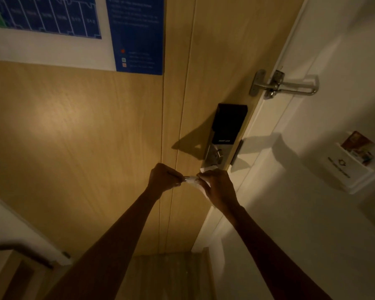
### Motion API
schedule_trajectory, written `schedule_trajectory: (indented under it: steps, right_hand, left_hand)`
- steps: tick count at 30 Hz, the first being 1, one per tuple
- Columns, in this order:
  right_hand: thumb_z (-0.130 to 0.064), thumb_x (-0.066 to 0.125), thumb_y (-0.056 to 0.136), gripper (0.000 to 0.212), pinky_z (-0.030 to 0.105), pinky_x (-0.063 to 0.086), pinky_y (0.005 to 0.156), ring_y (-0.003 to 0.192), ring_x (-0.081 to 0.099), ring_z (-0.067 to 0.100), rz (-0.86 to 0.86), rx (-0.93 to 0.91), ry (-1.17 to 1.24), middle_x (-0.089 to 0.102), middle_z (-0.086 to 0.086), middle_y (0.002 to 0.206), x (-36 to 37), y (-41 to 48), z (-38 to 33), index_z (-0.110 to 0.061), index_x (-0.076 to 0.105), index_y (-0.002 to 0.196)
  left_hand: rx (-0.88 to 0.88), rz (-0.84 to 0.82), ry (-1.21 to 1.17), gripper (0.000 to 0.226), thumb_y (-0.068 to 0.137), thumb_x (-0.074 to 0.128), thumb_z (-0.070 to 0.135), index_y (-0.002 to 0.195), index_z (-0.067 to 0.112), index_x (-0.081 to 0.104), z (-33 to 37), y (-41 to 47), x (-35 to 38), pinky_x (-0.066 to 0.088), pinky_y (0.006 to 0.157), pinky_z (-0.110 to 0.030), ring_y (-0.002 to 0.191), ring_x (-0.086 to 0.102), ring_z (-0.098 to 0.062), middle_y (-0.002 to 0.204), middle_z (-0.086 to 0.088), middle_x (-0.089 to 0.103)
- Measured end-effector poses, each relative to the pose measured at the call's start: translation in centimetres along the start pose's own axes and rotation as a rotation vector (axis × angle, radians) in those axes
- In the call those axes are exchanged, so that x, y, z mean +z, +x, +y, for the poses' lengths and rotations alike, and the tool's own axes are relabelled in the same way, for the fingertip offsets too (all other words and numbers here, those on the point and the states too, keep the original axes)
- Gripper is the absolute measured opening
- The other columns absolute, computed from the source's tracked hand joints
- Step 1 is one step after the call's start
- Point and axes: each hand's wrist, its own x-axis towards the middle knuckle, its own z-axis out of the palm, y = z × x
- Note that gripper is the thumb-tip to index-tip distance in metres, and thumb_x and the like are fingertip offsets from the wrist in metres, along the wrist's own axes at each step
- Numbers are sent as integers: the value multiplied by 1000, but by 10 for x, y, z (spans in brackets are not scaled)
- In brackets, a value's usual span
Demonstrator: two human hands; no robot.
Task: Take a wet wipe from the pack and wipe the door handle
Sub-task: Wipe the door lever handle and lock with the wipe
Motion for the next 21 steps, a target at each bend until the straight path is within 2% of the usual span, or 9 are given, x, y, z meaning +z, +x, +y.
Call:
schedule_trajectory:
  steps: [3, 5, 9, 12, 15, 18, 21]
  right_hand:
    - [-27, 66, 89, 26, 36, 54, 92, 102, 65, 15, -98, -46, 2, 73, -1, 106, -12, 1, 20, -19, 69, 115]
    - [-21, 70, 87, 26, 36, 55, 91, 103, 64, 20, -91, -52, -20, 72, 2, 106, -14, 2, 17, -17, 70, 112]
    - [-19, 73, 85, 30, 32, 53, 90, 103, 64, 19, -39, -61, -76, 72, 2, 106, -1, -4, -5, -16, 68, 114]
    - [-16, 66, 87, 28, 29, 53, 90, 108, 61, 21, -33, -127, -112, 69, 5, 110, -11, -6, 15, -15, 66, 116]
    - [-16, 64, 85, 29, 19, 48, 90, 106, 61, 18, -24, -119, -72, 66, 7, 113, -17, -8, 24, -12, 67, 114]
    - [-14, 73, 81, 32, 28, 57, 85, 108, 61, 21, -55, -95, -43, 65, 7, 111, -1, -7, 10, -14, 66, 112]
    - [-12, 79, 76, 42, 36, 58, 85, 110, 61, 27, -51, -204, -113, 67, 9, 112, 0, -4, 20, -14, 65, 115]
  left_hand:
    - [11, 3, -10, 9, 71, 81, 6, 79, 8, 78, -2, -1, -1, 61, 76, -32, 75, 74, -17, 78, -8, 76]
    - [11, 19, -24, 9, 70, 82, 6, 79, 8, 78, -2, -3, 1, 61, 76, -31, 75, 74, -18, 79, -10, 76]
    - [11, 38, -17, 9, 71, 81, 6, 78, 7, 78, -2, -5, 2, 61, 76, -33, 75, 74, -20, 77, -10, 76]
    - [0, 22, -28, 11, 71, 81, 6, 82, 4, 78, 1, -7, 2, 61, 78, -34, 76, 74, -21, 80, -12, 76]
    - [-10, 37, -50, 12, 70, 82, 6, 81, 4, 78, 2, -9, 3, 61, 77, -37, 76, 74, -23, 80, -14, 75]
    - [-7, 46, -50, 10, 69, 83, 4, 78, 6, 78, 3, -10, 3, 62, 76, -37, 74, 74, -23, 76, -13, 75]
    - [15, 57, -36, 10, 70, 81, 2, 79, 4, 77, 5, -13, 5, 61, 76, -35, 77, 74, -25, 77, -14, 75]
